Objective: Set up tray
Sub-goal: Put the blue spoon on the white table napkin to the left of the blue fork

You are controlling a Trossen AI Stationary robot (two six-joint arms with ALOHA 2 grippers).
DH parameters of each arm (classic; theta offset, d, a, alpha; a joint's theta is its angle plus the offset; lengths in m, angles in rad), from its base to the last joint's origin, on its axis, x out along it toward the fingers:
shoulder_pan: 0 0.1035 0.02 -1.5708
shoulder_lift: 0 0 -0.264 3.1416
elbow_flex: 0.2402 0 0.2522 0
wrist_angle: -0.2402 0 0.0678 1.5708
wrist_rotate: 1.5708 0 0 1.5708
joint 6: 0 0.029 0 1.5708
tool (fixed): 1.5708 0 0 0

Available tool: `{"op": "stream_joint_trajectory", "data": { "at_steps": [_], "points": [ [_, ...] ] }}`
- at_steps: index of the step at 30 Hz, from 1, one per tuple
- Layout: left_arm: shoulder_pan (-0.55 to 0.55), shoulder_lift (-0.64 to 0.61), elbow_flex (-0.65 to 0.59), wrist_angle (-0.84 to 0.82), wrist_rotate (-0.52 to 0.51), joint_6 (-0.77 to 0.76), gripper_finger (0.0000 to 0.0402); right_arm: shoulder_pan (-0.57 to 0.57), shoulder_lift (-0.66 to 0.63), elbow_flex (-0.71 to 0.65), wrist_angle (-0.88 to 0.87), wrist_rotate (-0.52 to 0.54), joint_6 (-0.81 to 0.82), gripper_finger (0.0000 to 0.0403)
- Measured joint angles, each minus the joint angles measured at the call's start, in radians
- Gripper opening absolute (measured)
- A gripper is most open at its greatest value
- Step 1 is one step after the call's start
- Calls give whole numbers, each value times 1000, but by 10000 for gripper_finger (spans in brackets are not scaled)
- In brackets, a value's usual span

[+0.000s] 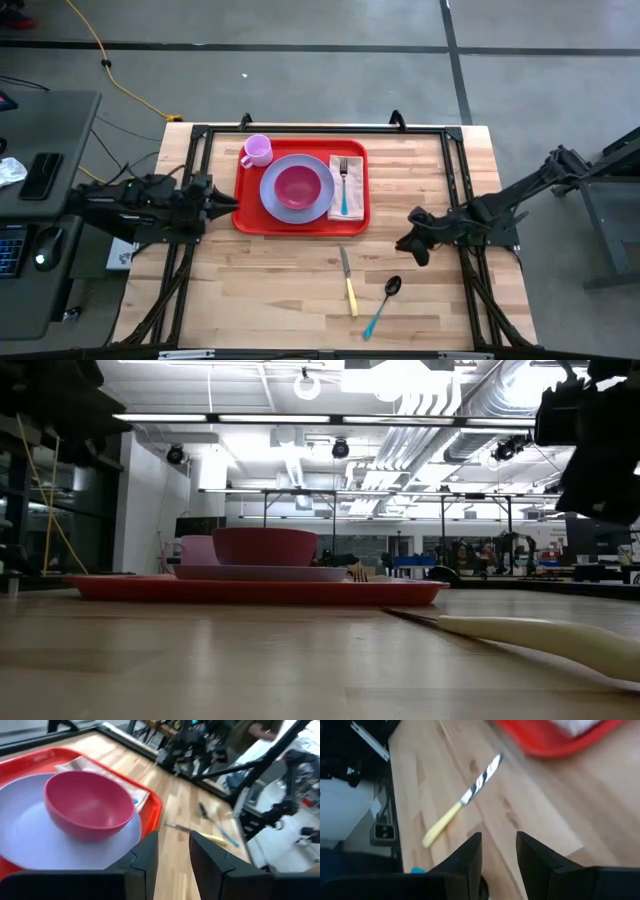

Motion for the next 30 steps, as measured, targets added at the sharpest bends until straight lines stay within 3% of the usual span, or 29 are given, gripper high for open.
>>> {"op": "stream_joint_trajectory", "data": {
  "at_steps": [6, 16, 30],
  "points": [
    [0, -36, -9, 17, 29, -5, 140, 0, 85, 0, 108, -51, 6, 99],
    [0, -36, -246, 305, 61, -9, 140, 0, 223, 0, 202, -282, 81, 99],
    [0, -36, -274, 320, 111, -33, 140, 0, 320, 0, 175, -416, 7, 99]
  ]
}}
